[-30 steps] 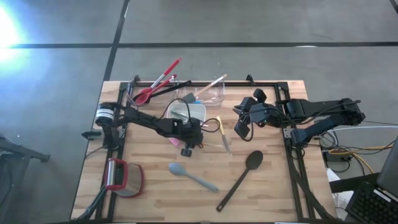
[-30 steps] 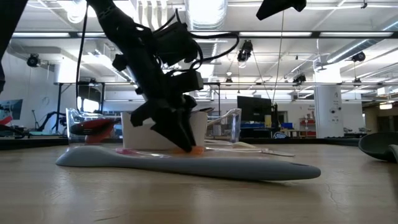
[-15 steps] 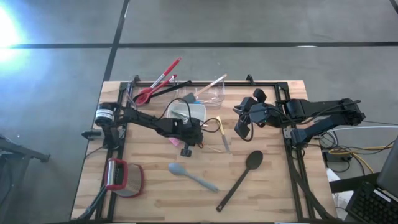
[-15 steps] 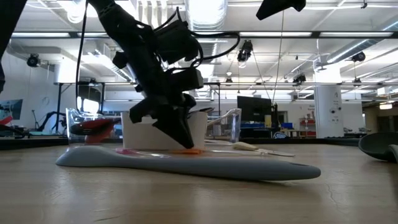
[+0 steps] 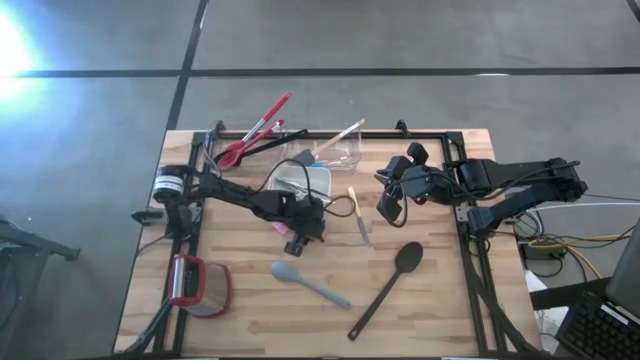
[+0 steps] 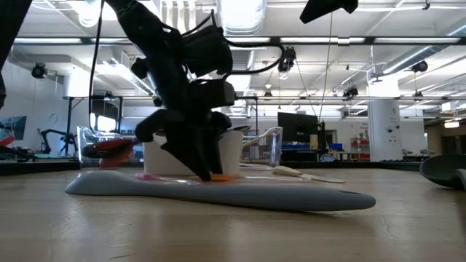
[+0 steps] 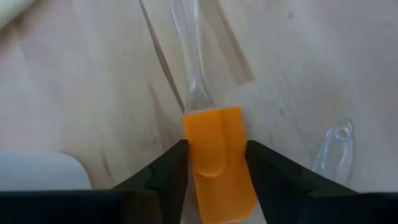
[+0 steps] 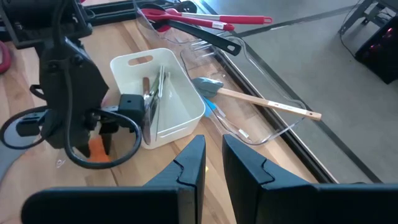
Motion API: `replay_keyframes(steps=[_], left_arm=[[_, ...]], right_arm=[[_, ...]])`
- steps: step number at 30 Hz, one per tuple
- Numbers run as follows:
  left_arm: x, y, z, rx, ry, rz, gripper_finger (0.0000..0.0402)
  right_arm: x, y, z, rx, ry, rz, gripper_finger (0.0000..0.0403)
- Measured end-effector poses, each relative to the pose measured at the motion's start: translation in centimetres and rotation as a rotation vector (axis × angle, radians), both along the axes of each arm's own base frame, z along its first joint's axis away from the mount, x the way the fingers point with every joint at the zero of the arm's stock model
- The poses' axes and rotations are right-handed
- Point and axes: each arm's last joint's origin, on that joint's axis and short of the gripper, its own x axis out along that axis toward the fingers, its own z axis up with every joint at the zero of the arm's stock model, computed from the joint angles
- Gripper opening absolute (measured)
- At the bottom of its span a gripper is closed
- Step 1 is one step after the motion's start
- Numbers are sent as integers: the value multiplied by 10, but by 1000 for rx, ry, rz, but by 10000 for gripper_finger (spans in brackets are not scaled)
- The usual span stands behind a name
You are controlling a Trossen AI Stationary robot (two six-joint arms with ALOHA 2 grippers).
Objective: Pick & Place Kitchen Items
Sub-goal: Put the orange spatula into the right transparent bin
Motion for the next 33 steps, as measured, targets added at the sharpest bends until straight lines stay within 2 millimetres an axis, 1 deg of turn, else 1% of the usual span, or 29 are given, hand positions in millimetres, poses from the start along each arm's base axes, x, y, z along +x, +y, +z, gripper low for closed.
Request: replay_keyframes(steps=[3,5,8,12,16,23,28,33], left_arm=[[0,0,1,-21,23,-2,187],[-1,0,1,-24,28,-2,192],[-1,0,1,-26,29,0,191],[-1,0,0,-28,28,31,180],[-1,0,0,-12,28,46,147],[-1,1,1,9,24,44,40],[0,2,3,16,24,43,36],[3,2,9,26,33,45,36]], right_arm=[[0,0,0,0,0,0,50],[0,0,0,0,0,0,50],[0,0,0,0,0,0,50],[0,0,0,0,0,0,50],[0,0,0,0,0,0,50],[0,0,0,0,0,0,50],[0,0,0,0,0,0,50],[0,0,0,0,0,0,50]])
